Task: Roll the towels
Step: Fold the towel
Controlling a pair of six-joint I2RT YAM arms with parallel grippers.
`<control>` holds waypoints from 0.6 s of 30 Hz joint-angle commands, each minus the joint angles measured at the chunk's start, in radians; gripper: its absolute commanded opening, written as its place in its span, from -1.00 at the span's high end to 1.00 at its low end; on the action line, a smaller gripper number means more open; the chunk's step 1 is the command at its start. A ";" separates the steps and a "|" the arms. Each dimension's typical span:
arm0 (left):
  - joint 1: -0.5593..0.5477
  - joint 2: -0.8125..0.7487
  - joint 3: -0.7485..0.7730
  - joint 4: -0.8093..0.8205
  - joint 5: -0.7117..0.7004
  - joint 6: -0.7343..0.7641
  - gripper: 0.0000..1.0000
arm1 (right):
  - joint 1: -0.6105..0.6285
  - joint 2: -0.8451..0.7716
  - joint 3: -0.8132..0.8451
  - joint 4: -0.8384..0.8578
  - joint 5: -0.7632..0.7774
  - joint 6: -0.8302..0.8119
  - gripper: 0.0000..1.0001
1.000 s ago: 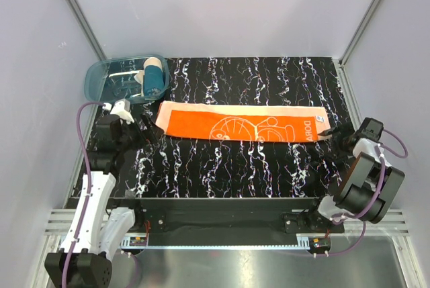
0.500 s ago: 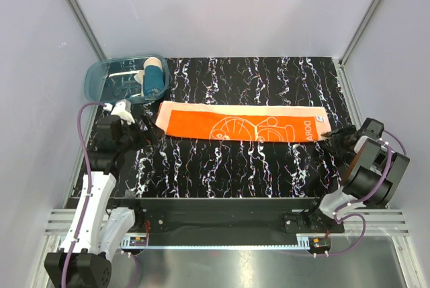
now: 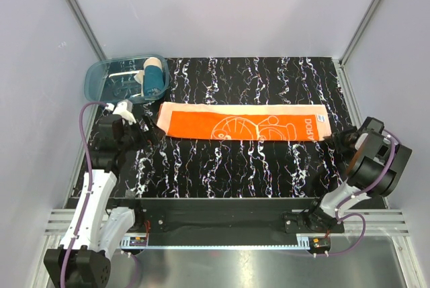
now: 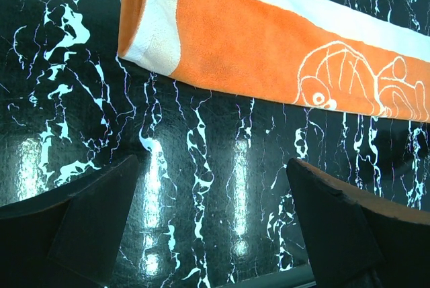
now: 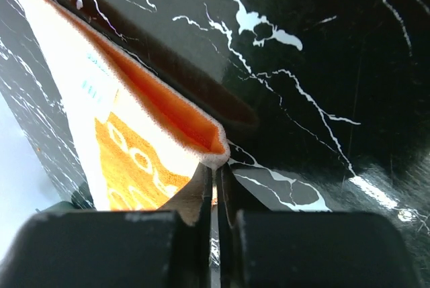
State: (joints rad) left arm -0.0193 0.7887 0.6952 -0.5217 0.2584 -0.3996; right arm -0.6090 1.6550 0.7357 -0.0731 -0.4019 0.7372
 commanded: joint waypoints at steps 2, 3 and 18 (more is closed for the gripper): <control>-0.005 0.003 0.001 0.042 0.008 0.013 -0.98 | -0.011 -0.023 0.054 -0.028 0.046 -0.024 1.00; -0.007 0.004 0.000 0.042 0.008 0.013 -0.98 | -0.009 -0.035 0.059 -0.043 0.069 -0.028 1.00; -0.037 0.009 0.000 0.043 0.007 0.010 -0.98 | 0.024 -0.258 0.294 -0.341 0.178 -0.144 1.00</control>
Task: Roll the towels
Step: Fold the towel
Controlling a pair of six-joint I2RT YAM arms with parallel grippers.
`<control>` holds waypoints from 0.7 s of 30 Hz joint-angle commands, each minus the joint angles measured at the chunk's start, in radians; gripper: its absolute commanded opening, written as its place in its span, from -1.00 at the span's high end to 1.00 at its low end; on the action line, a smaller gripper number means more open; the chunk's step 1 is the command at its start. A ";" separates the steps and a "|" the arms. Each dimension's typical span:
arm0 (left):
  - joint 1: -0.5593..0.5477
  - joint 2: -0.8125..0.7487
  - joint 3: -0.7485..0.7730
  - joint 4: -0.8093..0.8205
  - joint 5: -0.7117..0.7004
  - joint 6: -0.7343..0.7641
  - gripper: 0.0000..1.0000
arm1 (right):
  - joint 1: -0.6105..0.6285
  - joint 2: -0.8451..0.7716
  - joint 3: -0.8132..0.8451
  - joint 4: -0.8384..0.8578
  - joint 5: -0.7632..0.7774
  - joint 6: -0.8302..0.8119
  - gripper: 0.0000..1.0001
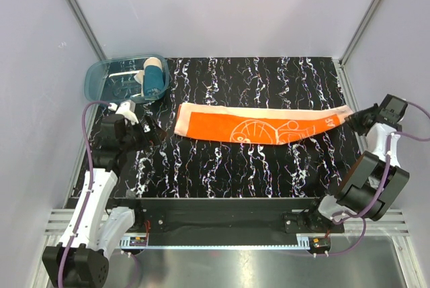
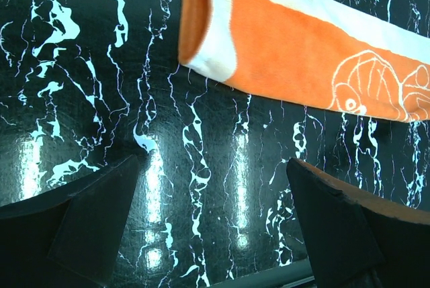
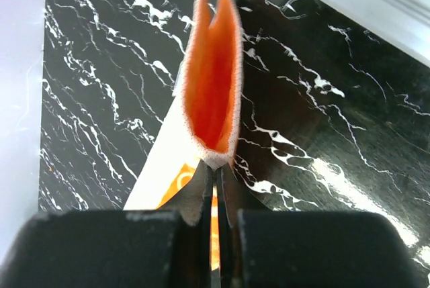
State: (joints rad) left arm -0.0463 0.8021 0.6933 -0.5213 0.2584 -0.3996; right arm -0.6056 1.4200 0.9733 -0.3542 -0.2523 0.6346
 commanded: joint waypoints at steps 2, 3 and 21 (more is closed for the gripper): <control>-0.015 -0.006 0.002 0.043 0.004 0.010 -0.98 | 0.062 -0.013 0.097 -0.083 0.053 -0.050 1.00; -0.017 -0.006 0.003 0.043 0.002 0.010 -0.98 | 0.122 -0.003 0.135 -0.107 0.073 -0.061 1.00; -0.020 -0.017 0.008 0.038 0.001 0.011 -0.98 | 0.820 0.204 0.556 -0.187 0.205 0.069 1.00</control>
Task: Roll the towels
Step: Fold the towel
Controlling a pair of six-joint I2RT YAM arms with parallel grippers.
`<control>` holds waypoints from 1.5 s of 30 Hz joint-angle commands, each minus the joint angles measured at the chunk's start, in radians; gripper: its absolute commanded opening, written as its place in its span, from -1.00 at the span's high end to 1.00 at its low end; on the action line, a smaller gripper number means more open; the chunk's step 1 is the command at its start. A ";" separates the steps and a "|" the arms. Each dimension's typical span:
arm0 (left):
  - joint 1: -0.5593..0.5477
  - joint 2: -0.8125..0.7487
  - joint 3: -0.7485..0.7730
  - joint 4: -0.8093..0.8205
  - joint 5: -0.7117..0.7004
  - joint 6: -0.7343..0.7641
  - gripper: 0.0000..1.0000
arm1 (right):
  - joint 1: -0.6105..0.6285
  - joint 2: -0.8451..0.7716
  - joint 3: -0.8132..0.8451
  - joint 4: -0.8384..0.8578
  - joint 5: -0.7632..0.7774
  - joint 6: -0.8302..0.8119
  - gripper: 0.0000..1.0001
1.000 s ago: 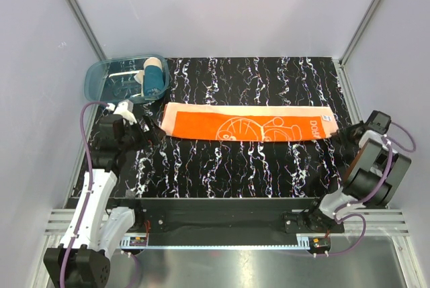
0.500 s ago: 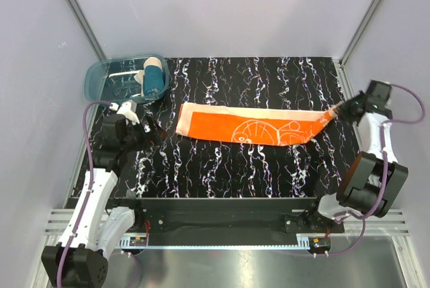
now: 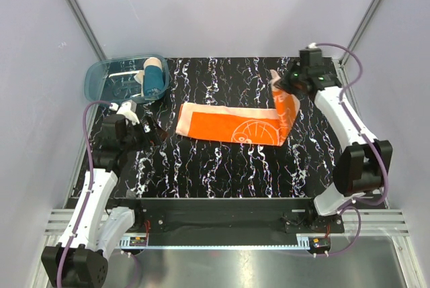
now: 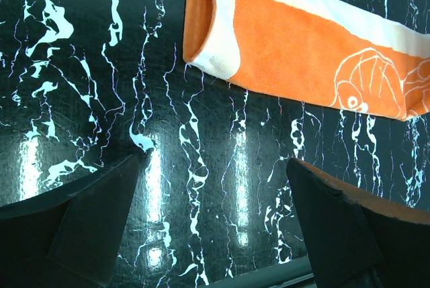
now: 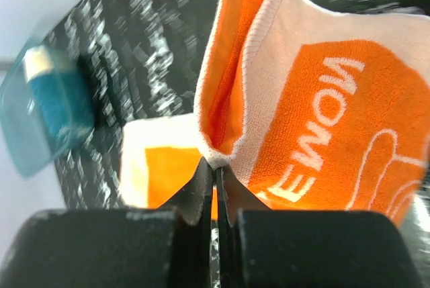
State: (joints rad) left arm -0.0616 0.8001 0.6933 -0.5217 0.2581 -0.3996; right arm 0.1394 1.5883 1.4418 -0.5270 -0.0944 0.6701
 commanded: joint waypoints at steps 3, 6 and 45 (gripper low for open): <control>-0.004 -0.016 0.006 0.037 0.003 0.011 -0.98 | 0.158 0.093 0.149 -0.008 0.064 0.049 1.00; -0.004 -0.019 0.006 0.034 0.001 0.011 -0.98 | 0.231 0.143 0.202 0.001 0.087 0.062 1.00; -0.004 -0.018 0.008 0.028 -0.006 0.010 -0.98 | 0.721 0.547 0.267 0.311 0.050 -0.093 1.00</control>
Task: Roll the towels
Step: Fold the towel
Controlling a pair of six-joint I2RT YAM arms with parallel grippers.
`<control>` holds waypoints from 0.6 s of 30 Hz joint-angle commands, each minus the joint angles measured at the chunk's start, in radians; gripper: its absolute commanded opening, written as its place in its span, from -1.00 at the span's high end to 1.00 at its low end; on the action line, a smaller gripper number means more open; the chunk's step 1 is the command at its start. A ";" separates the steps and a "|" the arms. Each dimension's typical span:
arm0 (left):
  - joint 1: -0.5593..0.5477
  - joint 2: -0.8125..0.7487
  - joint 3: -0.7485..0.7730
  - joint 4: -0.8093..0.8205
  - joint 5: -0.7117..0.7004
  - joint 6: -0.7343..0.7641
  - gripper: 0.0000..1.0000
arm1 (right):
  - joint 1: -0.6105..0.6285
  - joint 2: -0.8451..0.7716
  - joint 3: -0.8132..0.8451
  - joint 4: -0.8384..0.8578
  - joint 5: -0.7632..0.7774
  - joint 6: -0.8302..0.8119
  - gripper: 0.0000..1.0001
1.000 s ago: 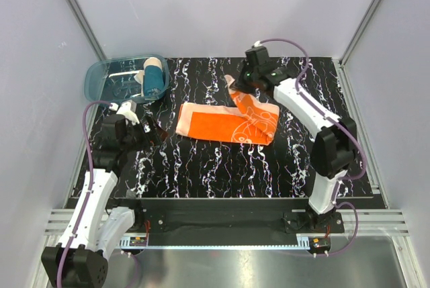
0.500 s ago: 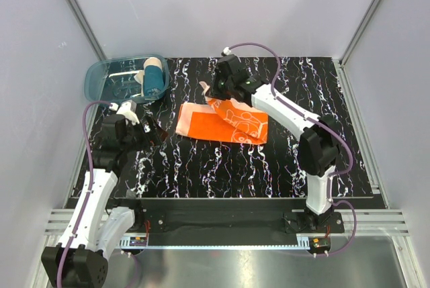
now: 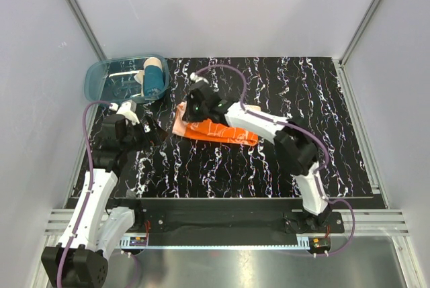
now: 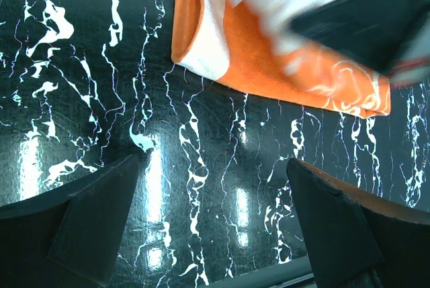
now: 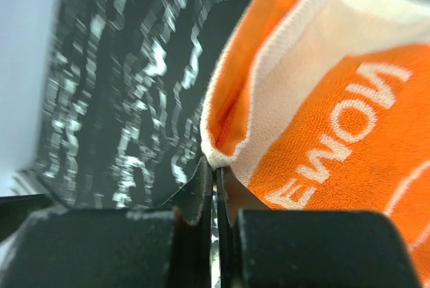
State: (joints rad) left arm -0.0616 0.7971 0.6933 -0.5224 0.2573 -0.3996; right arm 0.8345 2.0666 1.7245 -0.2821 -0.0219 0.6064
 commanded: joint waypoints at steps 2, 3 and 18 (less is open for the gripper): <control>-0.004 -0.015 0.008 0.030 -0.007 0.010 -0.98 | 0.047 0.120 0.000 0.064 -0.030 -0.030 1.00; -0.004 -0.015 0.008 0.027 -0.007 0.010 -0.98 | 0.054 0.136 0.003 0.066 -0.033 -0.030 1.00; -0.004 -0.007 0.009 0.025 -0.020 0.010 -0.98 | 0.114 0.161 0.043 0.055 -0.003 -0.039 -0.69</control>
State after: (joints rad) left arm -0.0616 0.7975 0.6933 -0.5228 0.2531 -0.3996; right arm 0.9474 2.2780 1.7355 -0.2298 -0.0540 0.5816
